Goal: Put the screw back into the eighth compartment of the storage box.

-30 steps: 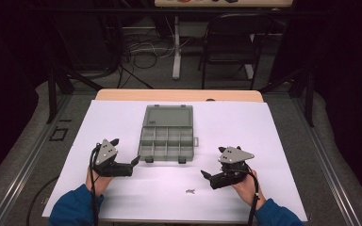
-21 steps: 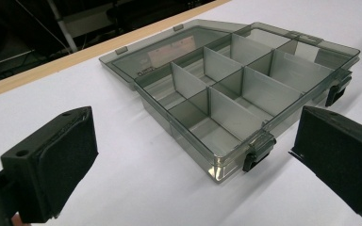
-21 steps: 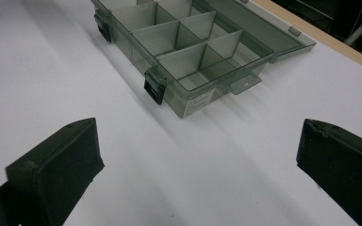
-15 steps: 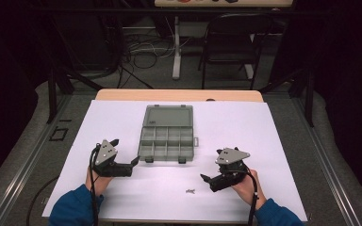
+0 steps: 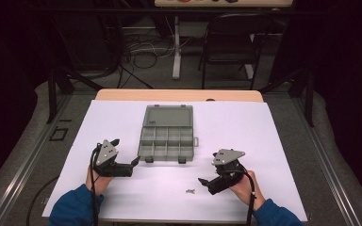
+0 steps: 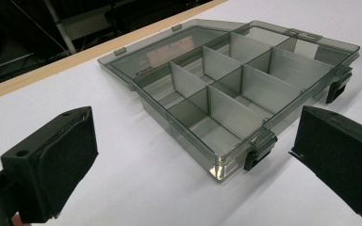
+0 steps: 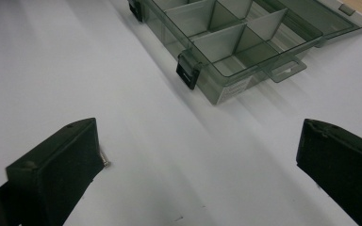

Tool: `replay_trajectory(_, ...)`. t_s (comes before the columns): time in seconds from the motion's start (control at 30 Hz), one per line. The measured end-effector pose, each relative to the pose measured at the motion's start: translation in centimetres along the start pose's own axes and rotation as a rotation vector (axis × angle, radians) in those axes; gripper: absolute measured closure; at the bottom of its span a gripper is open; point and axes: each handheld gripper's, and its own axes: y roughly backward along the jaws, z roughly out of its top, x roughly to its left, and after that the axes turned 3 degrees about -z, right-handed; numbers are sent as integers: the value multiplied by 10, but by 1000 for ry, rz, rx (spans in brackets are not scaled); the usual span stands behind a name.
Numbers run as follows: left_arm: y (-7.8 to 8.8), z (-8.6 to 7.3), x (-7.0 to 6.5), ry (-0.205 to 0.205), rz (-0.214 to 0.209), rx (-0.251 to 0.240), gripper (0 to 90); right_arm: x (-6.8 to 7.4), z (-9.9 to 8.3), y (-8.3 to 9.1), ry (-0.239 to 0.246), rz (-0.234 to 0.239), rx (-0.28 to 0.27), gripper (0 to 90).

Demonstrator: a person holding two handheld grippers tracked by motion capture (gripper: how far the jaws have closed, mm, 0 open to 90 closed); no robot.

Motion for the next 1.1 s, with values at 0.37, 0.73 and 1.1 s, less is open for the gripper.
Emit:
replay_trajectory(0.37,-1,1,-2,-9,-5,-3,0,8,9,3,8,44,5,0)
replay_trajectory(0.73,-2,1,-3,-14,-12,6,0,15,17,-12,24,89,61,0)
replay_trajectory(1.1,-2,1,-2,-10,-12,2,0,24,16,-31,49,149,131,6)
